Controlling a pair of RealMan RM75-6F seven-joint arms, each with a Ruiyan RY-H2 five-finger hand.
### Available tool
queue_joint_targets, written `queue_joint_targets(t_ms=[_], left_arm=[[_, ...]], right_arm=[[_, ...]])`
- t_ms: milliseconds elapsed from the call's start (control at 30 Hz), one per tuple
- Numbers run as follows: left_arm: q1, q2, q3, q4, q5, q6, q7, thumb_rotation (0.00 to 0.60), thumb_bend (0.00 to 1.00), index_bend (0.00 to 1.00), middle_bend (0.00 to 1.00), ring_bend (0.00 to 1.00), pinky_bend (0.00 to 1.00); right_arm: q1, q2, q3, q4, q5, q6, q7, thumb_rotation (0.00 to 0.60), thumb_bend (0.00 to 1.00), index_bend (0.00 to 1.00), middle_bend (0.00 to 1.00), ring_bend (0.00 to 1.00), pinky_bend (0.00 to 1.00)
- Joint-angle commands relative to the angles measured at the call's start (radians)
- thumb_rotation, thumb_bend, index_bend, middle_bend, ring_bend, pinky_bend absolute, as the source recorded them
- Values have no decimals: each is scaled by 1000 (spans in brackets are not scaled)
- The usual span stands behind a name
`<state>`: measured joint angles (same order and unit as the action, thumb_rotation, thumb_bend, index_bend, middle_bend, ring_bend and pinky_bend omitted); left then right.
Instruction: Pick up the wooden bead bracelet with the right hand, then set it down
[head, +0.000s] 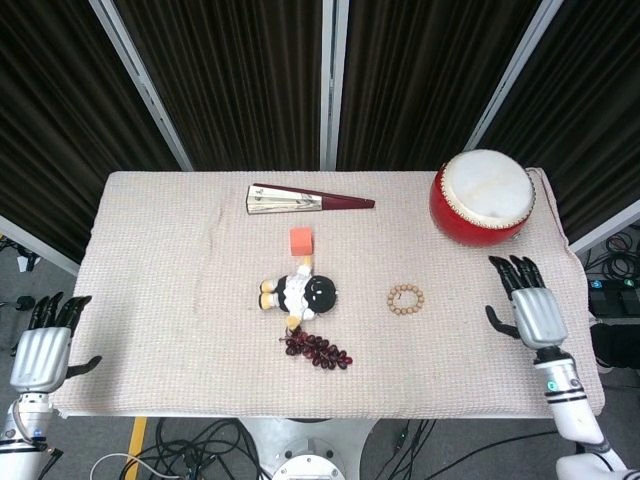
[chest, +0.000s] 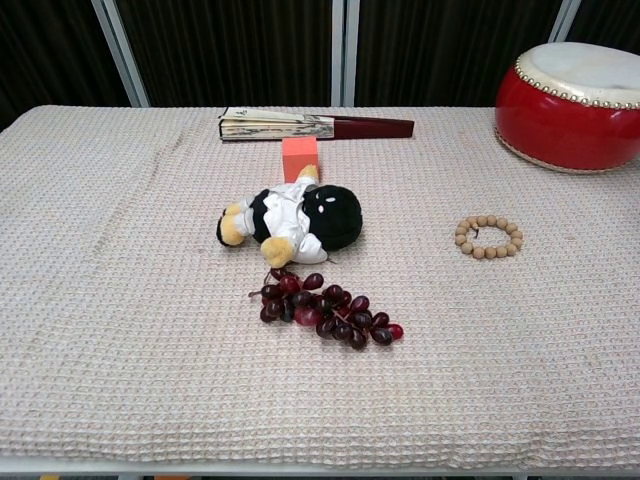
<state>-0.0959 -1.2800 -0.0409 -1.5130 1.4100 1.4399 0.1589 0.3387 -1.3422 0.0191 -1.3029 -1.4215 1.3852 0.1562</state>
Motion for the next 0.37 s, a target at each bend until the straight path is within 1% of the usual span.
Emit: queue_joint_targets(t_ms=[33, 133, 233, 367], left_arm=[[0, -12, -4, 11, 10, 15, 6, 600, 0, 141, 148, 7, 16], [4, -21, -6, 18, 23, 36, 12, 600, 0, 141, 148, 7, 16], [9, -26, -7, 24, 35, 55, 12, 600, 0, 141, 148, 7, 16], [13, -29, -6, 28, 37, 62, 9, 600, 0, 141, 148, 7, 15]], right_arm=[[-90, 93, -12, -105, -28, 115, -6, 577, 309, 0, 108, 0, 0], [-135, 138, -23, -168, -66, 185, 5, 579, 309, 0, 110, 0, 0], [-165, 179, -35, -210, -103, 225, 30, 581, 311, 0, 112, 0, 0], [-185, 196, -37, -230, -116, 232, 15, 582, 312, 0, 114, 0, 0]])
